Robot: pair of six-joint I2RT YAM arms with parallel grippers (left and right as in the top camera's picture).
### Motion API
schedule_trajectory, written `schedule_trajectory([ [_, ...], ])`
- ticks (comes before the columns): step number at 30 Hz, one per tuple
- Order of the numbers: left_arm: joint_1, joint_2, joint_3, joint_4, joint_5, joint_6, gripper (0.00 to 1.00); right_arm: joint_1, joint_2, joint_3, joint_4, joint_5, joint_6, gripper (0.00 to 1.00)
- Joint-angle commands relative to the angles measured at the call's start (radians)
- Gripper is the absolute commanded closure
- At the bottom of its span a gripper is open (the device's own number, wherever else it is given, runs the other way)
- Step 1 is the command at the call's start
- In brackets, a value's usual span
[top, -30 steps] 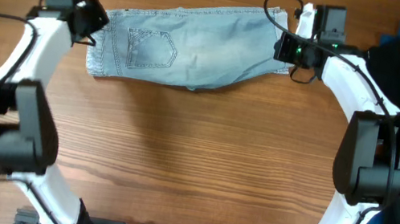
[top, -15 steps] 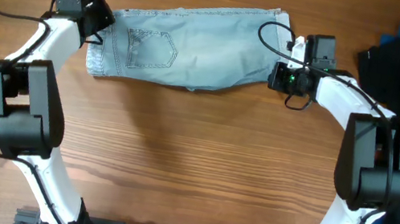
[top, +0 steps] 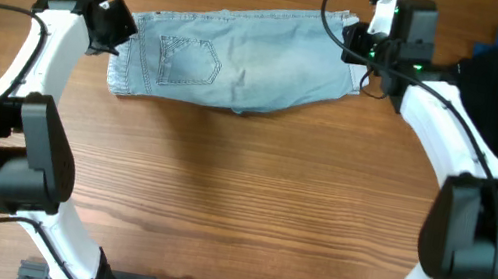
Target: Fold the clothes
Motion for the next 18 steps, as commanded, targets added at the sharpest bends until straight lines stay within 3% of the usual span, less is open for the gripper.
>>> schedule_trajectory([
  [1,0.009,0.014,0.003,-0.063,0.013,0.008,0.95,-0.001,0.175,0.000,0.145,0.003,-0.011,0.79],
  [3,0.008,0.014,0.003,-0.103,0.013,-0.025,0.95,0.000,0.253,0.000,0.259,0.004,-0.013,0.70],
  [7,0.008,0.016,0.003,-0.151,0.012,-0.040,0.96,0.006,0.382,0.000,0.446,0.004,-0.013,0.69],
  [12,0.024,0.015,0.003,-0.196,-0.082,-0.040,0.91,0.006,0.319,0.001,0.370,-0.001,-0.015,0.68],
  [13,0.033,0.015,0.003,-0.212,-0.096,-0.042,0.87,0.006,0.276,0.001,0.316,0.002,-0.015,0.67],
  [15,0.052,0.015,0.003,-0.235,-0.101,-0.069,0.65,0.006,0.187,0.001,0.203,0.009,-0.035,0.63],
  [16,0.064,0.015,0.003,-0.237,-0.100,-0.074,0.48,0.006,0.140,0.001,0.145,0.009,-0.068,0.62],
  [18,0.077,0.026,0.003,-0.221,-0.092,-0.073,0.36,0.006,0.076,0.001,0.046,0.051,-0.078,0.61],
])
